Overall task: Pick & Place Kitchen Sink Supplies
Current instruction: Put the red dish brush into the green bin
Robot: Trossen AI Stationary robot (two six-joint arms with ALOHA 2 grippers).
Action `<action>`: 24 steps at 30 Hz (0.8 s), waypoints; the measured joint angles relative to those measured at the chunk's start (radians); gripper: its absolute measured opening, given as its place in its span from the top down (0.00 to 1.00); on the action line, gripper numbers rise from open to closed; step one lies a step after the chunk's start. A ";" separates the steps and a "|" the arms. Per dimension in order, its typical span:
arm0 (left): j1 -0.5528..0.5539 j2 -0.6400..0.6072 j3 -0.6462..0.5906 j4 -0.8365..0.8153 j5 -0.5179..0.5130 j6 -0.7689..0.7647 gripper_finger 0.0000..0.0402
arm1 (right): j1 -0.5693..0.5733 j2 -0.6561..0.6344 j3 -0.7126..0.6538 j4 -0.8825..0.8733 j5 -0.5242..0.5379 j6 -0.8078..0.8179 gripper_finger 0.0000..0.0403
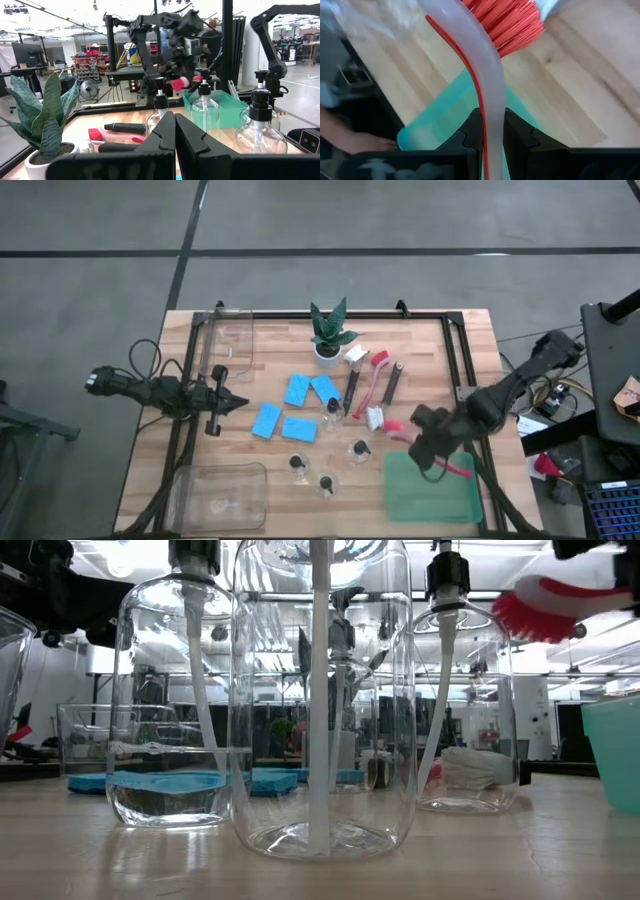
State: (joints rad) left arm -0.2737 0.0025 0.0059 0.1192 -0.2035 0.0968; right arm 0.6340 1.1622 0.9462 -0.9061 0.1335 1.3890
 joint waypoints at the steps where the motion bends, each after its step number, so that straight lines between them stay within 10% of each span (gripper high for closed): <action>1: 0.000 0.000 0.000 0.000 0.000 0.000 1.00 | 0.015 0.034 0.020 -0.006 0.000 0.003 0.90; 24: 0.000 0.002 0.000 -0.002 0.000 0.000 1.00 | 0.243 0.558 0.326 -0.251 -0.026 0.340 0.86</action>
State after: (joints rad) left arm -0.2737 0.0044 0.0059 0.1173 -0.2039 0.0971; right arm 0.8768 1.7204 1.2723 -1.1571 0.1071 1.7294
